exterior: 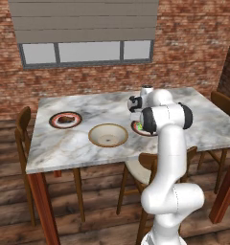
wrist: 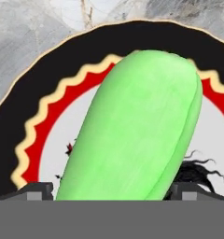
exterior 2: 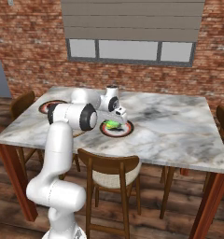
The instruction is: Pick the chicken drumstick and corn from their plates and place them in the bowl. Then put the bowl in the fridge.
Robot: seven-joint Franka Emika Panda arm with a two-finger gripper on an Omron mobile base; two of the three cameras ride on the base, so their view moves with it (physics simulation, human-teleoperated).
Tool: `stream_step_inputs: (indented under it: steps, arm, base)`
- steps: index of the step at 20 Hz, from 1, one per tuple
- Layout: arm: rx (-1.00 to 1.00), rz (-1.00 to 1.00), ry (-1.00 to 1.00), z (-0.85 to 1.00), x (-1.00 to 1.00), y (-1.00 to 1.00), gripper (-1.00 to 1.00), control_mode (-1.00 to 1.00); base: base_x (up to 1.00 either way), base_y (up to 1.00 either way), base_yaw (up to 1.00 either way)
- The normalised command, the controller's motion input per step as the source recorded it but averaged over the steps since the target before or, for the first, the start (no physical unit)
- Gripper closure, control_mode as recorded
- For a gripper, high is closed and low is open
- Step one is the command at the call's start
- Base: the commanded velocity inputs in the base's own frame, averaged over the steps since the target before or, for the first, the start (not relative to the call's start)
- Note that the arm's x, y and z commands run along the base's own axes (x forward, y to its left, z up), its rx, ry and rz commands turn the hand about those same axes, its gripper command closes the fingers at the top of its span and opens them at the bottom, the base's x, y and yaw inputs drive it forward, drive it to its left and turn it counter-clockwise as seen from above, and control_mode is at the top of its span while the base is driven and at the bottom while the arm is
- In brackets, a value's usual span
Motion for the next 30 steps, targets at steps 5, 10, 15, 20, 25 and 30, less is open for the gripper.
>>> stream_step_inputs:
  steps: [5, 10, 15, 20, 25, 30]
  arm:
    - [0.0, 0.0, 0.02, -0.16, -0.17, 0.0, 1.0, -1.0]
    - [-0.03, 0.0, 0.0, 0.01, -0.21, 0.13, 1.0, -1.0]
    - [0.0, 0.0, 0.0, 0.25, -0.22, 0.1, 1.0, -1.0]
    - [0.0, 0.04, 0.02, 0.56, -0.3, 0.13, 1.0, -1.0]
    - [0.0, 0.07, 0.0, 0.48, -0.48, 0.27, 1.0, -1.0]
    - [0.0, 0.01, 0.0, 0.22, -0.64, 0.36, 1.0, -1.0]
  base:
    - [0.0, 0.0, 0.0]
    - [0.0, 0.0, 0.0]
    - [0.0, 0.0, 0.0]
    - [0.0, 0.0, 0.0]
    - [0.0, 0.0, 0.0]
    - [0.0, 0.0, 0.0]
